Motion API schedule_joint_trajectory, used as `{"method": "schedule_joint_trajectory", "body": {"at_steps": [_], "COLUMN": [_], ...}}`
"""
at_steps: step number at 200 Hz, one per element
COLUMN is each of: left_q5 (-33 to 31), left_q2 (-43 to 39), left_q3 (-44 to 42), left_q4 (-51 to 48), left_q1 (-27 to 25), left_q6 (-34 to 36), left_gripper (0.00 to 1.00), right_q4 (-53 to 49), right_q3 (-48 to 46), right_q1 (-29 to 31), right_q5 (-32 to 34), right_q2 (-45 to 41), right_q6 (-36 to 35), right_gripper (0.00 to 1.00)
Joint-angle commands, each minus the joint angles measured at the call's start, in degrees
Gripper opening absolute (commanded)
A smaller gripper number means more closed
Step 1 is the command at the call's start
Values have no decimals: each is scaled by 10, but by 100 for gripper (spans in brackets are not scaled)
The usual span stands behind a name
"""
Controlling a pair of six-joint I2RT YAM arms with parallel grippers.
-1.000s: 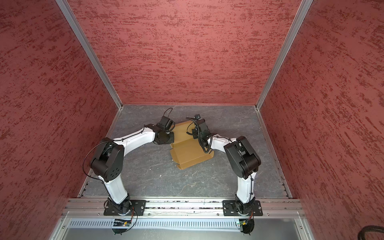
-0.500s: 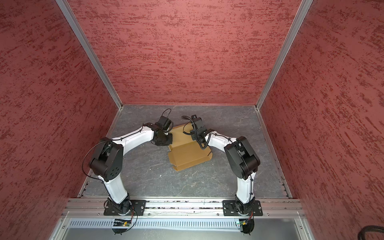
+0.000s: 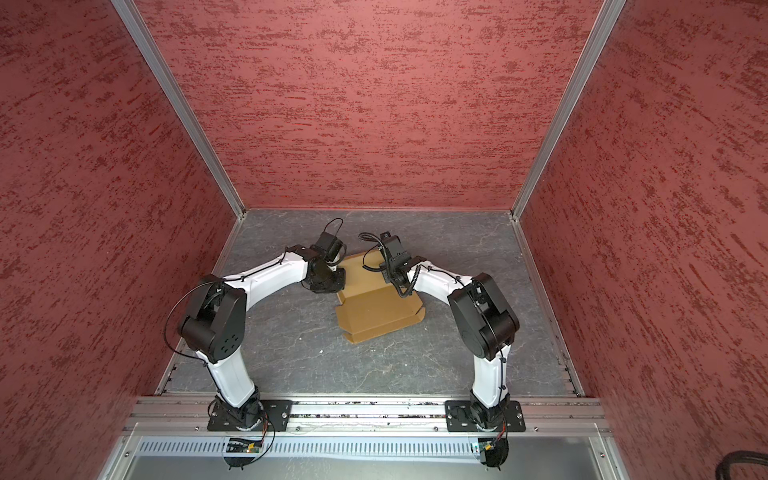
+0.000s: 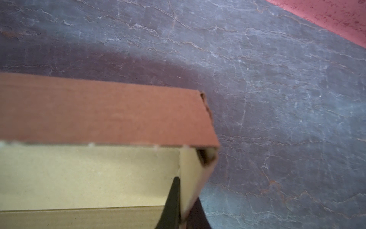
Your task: Fold the paper box
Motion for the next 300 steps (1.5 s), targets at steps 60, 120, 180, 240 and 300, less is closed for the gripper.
{"method": "schedule_joint_trajectory", "body": {"at_steps": [60, 120, 180, 240, 300], "left_q5": [51, 48, 40, 36, 30], "left_q2": [1, -1, -5, -11, -10], "left_q3": [9, 12, 12, 12, 8], "left_q4": [55, 51, 49, 44, 45], "left_q1": [-10, -11, -11, -11, -15], "left_q6": [12, 12, 11, 9, 10], "left_gripper": [0, 0, 0, 0, 0], "right_q4": [-33, -28, -38, -48, -20], "right_q3": [-8, -18, -16, -10, -18], "right_q1": [18, 20, 21, 21, 19], "right_q5": [-43, -36, -20, 7, -10], "right_q2": [27, 32, 30, 34, 10], "right_q6": [9, 16, 15, 25, 53], "right_gripper": [14, 14, 5, 0, 13]}}
